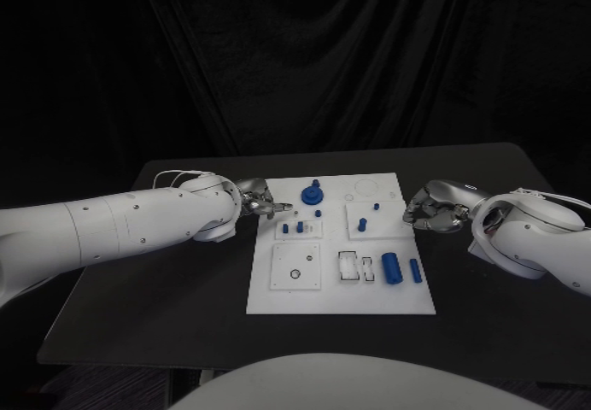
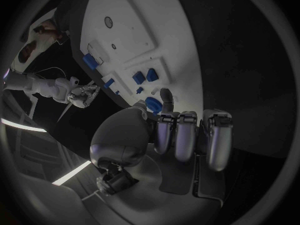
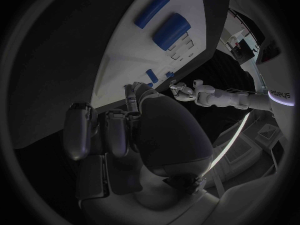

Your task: Assemble the parts on the task board

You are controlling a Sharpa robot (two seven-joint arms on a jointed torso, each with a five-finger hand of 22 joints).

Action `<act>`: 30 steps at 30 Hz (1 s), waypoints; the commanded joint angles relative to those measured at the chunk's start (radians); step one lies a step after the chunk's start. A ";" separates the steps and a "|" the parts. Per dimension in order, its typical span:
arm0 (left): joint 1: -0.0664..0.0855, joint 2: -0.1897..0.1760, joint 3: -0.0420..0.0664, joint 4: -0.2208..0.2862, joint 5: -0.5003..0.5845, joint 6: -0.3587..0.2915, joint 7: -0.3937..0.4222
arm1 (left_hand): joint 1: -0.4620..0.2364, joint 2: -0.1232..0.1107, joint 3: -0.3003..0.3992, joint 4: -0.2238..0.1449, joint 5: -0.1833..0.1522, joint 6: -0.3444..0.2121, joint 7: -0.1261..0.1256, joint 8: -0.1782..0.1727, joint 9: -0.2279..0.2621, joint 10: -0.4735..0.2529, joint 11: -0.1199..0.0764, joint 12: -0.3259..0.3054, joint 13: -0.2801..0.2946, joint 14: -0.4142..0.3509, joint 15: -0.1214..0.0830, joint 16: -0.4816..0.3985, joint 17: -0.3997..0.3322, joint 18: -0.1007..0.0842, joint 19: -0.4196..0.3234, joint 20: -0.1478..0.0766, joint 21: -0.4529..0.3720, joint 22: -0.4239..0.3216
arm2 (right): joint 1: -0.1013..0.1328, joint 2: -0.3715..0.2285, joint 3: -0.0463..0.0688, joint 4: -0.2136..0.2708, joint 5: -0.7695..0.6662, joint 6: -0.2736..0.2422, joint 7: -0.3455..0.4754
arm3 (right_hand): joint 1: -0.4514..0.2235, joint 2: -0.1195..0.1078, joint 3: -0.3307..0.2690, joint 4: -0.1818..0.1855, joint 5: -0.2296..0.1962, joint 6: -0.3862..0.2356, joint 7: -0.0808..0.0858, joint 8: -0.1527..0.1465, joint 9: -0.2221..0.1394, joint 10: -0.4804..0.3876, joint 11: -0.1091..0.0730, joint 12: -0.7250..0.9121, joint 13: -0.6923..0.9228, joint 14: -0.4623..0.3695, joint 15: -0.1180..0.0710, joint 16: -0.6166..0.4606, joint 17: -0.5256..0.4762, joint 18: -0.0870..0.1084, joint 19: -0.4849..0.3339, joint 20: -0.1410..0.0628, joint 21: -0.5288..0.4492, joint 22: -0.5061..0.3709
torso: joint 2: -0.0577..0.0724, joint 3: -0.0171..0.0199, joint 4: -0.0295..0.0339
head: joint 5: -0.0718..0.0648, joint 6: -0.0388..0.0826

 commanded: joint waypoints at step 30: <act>0.014 0.123 0.001 -0.170 -0.223 -0.131 0.676 | 0.610 -0.087 0.232 -0.028 0.032 -0.207 0.065 -0.230 -0.180 -0.742 0.078 -1.060 -0.560 -0.353 0.050 -0.357 -0.468 -0.020 0.100 0.051 -0.016 0.258 | -0.002 -0.002 0.001 -0.001 0.011 -0.062 0.030 | -0.008 0.004 0.005 0.000 0.006 -0.002 0.001 -0.003 0.003 0.020 -0.008 -0.001 0.131 0.071 -0.007 -0.003 0.096 0.014 0.012 -0.007 0.000 0.188 | 0.003 0.0002 -0.0006 | -0.002 0.000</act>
